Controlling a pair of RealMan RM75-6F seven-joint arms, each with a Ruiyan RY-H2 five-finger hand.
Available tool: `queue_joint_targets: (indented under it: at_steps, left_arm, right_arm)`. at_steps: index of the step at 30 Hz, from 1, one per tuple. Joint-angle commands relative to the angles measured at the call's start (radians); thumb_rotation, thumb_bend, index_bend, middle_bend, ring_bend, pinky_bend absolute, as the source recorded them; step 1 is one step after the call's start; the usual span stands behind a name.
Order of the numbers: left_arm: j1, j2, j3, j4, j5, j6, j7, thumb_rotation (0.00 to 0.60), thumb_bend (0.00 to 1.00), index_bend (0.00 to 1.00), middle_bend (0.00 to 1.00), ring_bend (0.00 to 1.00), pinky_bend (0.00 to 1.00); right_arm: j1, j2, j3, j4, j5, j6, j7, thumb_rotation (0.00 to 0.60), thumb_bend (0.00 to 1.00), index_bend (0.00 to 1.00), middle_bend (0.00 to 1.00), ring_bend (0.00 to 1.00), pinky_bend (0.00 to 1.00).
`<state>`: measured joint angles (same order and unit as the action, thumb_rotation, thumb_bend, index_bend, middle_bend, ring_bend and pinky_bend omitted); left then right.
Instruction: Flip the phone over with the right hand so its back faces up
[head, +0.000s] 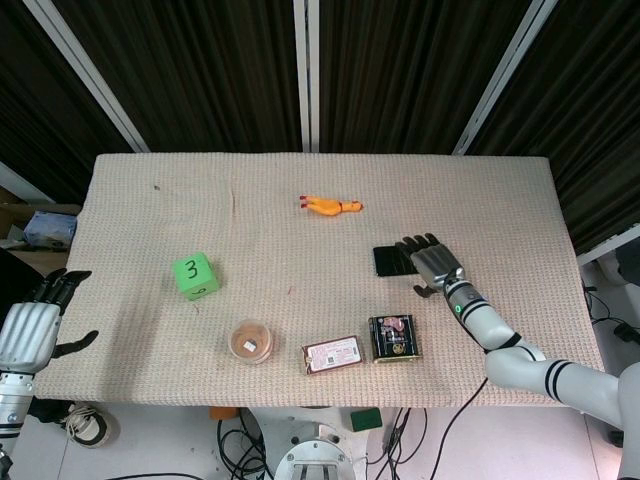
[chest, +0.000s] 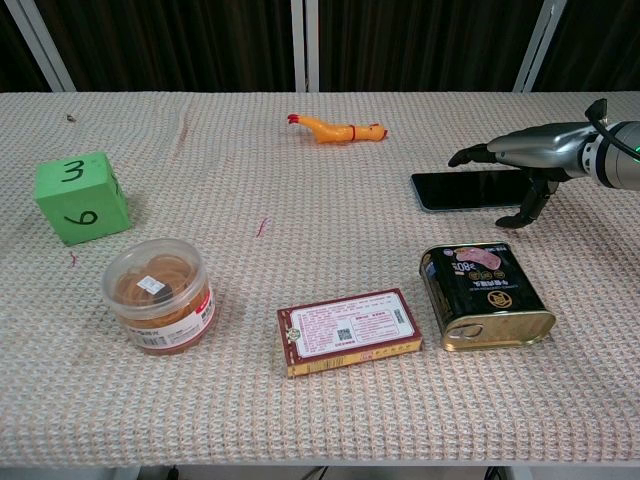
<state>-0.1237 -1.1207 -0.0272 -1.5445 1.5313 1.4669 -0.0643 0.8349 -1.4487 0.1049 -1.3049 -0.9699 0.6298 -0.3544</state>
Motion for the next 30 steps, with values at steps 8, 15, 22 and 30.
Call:
queue_joint_targets:
  at_steps: [8, 15, 22, 30]
  left_arm:
    - [0.003, -0.002, 0.001, 0.001, -0.003, 0.002, 0.003, 0.6, 0.11, 0.16, 0.18, 0.11, 0.3]
    - [0.003, 0.001, 0.0, -0.001, -0.002, 0.001, 0.005, 0.6, 0.11, 0.16, 0.18, 0.11, 0.3]
    - [0.005, -0.001, 0.002, 0.005, -0.006, 0.0, -0.001, 0.6, 0.11, 0.16, 0.18, 0.11, 0.3]
    - [0.004, -0.001, 0.002, 0.008, -0.007, -0.004, -0.004, 0.6, 0.11, 0.16, 0.18, 0.11, 0.3]
  right_arm:
    - [-0.001, -0.027, -0.01, 0.031, -0.026, 0.028, 0.028, 0.6, 0.34, 0.0, 0.09, 0.0, 0.0]
    - [-0.014, -0.051, -0.01, 0.06, -0.087, 0.07, 0.065, 0.6, 0.37, 0.0, 0.17, 0.0, 0.0]
    - [-0.022, -0.064, -0.012, 0.072, -0.115, 0.095, 0.072, 0.6, 0.37, 0.03, 0.23, 0.0, 0.0]
    - [-0.03, -0.063, -0.009, 0.062, -0.14, 0.12, 0.079, 0.6, 0.38, 0.06, 0.25, 0.0, 0.0]
